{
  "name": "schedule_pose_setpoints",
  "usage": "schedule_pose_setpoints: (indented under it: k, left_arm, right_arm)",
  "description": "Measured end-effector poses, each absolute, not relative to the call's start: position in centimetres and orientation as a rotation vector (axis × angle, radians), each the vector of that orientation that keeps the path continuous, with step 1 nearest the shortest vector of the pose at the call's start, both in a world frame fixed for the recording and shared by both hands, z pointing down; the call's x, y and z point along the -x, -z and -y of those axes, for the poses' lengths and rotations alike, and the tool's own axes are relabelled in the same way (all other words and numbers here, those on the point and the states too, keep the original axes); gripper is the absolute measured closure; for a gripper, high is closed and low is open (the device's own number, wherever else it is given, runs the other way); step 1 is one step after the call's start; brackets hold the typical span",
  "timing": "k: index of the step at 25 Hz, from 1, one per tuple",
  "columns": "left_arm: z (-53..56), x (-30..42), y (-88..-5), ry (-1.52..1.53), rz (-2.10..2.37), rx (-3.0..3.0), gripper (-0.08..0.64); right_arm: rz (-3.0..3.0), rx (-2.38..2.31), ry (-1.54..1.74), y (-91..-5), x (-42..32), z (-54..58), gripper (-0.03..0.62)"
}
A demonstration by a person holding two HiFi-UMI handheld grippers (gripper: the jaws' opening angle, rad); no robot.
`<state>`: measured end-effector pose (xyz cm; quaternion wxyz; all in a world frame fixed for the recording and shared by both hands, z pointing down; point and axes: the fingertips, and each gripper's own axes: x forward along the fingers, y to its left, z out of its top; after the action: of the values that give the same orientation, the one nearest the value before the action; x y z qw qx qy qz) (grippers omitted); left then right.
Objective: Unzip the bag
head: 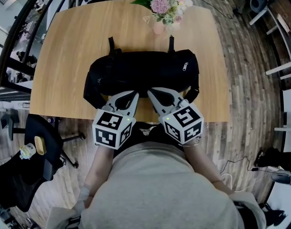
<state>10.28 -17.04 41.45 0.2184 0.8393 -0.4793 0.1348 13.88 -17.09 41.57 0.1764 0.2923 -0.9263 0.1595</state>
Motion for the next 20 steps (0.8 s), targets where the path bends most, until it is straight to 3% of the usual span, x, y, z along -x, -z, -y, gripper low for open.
schedule_pose_setpoints:
  k: [20]
  left_arm:
    - [16.64, -10.5, -42.16, -0.359, 1.28, -2.32, 0.541]
  right_arm:
    - [2.605, -0.836, -0.444, -41.76, -14.29, 16.98, 0.586]
